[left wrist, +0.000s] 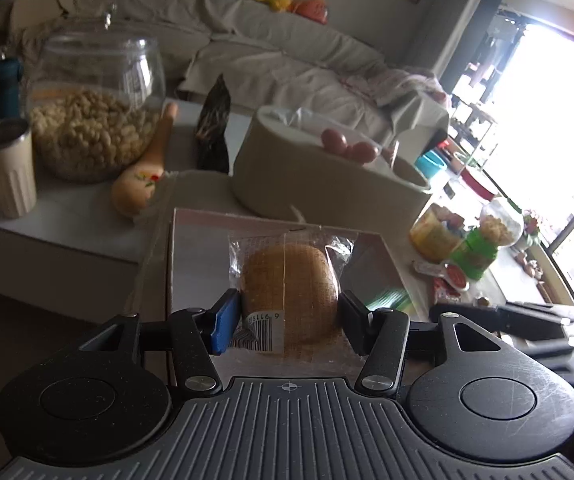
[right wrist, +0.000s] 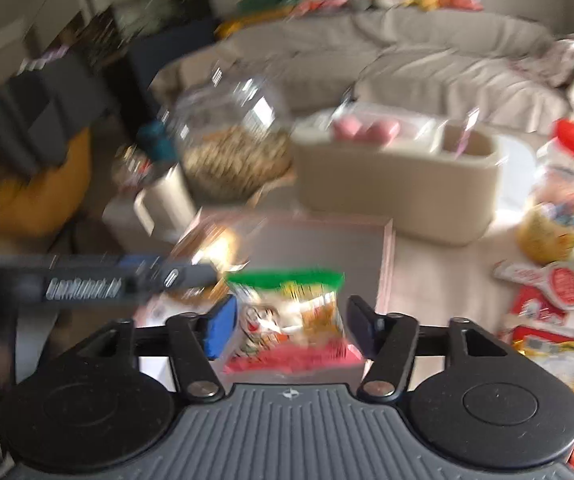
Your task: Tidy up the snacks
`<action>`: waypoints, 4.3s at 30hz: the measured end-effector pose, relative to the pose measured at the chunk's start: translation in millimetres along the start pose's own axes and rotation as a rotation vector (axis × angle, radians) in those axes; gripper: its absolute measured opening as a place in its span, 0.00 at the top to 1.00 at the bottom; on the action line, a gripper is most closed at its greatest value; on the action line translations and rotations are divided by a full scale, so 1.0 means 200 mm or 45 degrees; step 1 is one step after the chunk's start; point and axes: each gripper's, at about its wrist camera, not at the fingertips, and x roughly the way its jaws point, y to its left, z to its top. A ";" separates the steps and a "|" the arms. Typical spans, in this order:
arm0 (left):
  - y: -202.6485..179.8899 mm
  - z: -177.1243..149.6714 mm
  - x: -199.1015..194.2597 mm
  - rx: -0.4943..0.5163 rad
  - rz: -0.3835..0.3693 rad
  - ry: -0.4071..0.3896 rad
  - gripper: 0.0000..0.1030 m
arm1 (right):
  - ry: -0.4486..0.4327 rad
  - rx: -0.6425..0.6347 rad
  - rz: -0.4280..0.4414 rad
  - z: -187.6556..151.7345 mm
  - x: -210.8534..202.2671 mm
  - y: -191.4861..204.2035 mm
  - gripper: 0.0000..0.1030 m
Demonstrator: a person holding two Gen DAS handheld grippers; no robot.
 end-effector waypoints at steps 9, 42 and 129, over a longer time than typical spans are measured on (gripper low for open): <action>0.00 -0.04 -0.01 0.034 0.028 -0.045 0.43 | -0.151 -0.111 -0.123 -0.14 -0.15 -0.06 0.28; -0.31 -0.20 -0.06 0.021 0.001 -0.269 0.41 | -0.042 0.515 -0.383 0.01 -0.01 -1.10 0.34; -0.89 -1.00 -0.04 0.237 -0.026 0.128 0.48 | -0.191 0.230 -0.478 -1.20 -0.57 -0.51 0.09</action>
